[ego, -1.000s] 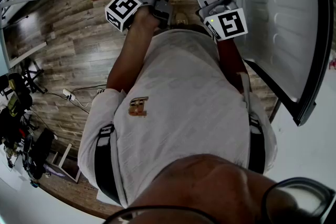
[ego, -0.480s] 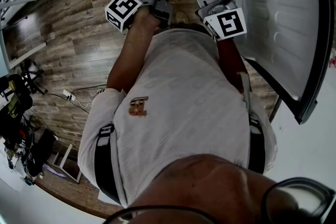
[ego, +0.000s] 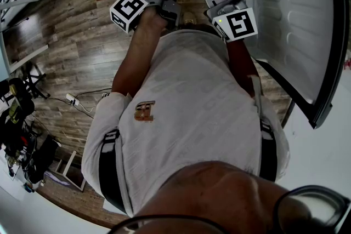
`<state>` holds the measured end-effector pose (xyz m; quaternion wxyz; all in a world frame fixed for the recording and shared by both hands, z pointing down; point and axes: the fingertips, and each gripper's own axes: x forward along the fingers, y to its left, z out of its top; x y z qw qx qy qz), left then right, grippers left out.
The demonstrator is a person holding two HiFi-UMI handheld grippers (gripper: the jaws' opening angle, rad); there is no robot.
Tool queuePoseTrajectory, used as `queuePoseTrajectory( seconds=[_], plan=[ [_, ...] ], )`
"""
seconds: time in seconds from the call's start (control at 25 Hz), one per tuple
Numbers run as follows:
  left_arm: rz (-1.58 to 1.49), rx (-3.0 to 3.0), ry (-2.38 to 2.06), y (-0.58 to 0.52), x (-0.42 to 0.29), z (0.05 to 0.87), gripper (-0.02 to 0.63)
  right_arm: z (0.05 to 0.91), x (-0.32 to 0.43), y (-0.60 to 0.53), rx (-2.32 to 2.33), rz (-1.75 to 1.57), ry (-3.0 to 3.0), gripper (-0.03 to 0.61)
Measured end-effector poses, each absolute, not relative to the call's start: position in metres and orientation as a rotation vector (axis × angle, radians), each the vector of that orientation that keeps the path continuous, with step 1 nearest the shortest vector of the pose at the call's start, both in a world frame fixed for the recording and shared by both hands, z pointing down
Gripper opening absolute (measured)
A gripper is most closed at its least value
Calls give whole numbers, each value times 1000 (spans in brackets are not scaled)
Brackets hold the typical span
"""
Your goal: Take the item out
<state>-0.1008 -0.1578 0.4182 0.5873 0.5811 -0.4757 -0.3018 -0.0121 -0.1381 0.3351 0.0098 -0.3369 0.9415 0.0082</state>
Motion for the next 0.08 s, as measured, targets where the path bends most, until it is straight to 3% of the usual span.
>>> queuePoseTrajectory(
  seconds=[0.08],
  plan=[
    [-704,1354,-1109,-157,-100,419,26,343,-11,-136,-1060,1,2977,33]
  ],
)
